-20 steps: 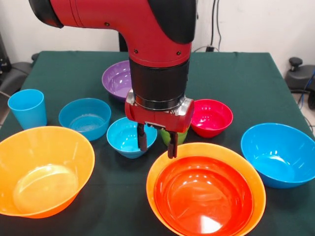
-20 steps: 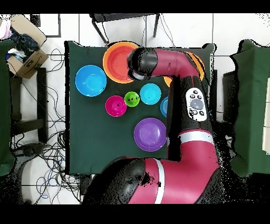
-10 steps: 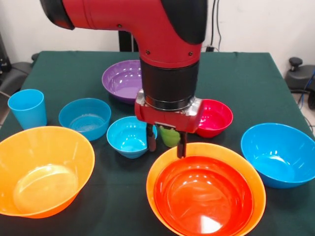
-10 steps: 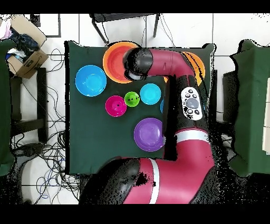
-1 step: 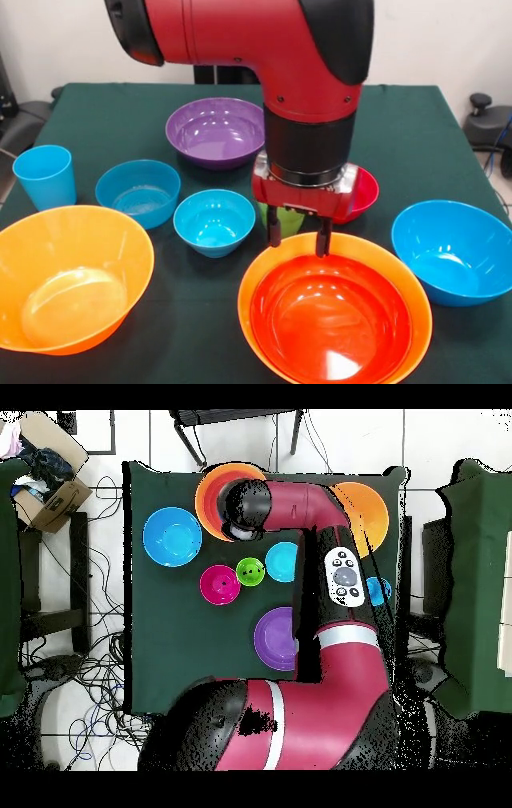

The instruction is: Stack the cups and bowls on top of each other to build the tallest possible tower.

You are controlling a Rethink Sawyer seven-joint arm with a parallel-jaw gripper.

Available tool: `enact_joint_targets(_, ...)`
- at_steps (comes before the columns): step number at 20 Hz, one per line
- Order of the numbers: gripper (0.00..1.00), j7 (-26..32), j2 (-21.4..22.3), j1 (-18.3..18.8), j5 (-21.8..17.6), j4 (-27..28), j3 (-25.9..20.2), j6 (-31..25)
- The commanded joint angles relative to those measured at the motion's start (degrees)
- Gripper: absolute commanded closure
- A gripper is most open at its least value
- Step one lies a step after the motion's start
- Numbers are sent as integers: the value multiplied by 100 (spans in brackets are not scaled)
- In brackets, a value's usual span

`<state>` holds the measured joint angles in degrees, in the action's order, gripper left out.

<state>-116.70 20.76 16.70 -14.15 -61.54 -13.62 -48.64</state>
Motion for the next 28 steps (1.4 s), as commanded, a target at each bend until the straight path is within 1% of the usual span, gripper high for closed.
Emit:
enact_joint_targets(1,0,-148,-440,-174,-327,-401,73,428)
enact_joint_targets(9,0,-314,-475,-258,-338,-560,225,686)
enact_joint_targets(11,0,-321,-541,-282,-304,-541,264,647)
enact_joint_targets(16,0,-420,-642,-307,-229,-676,306,932)
enact_joint_targets(28,0,-537,-939,-440,-113,-576,361,1375)
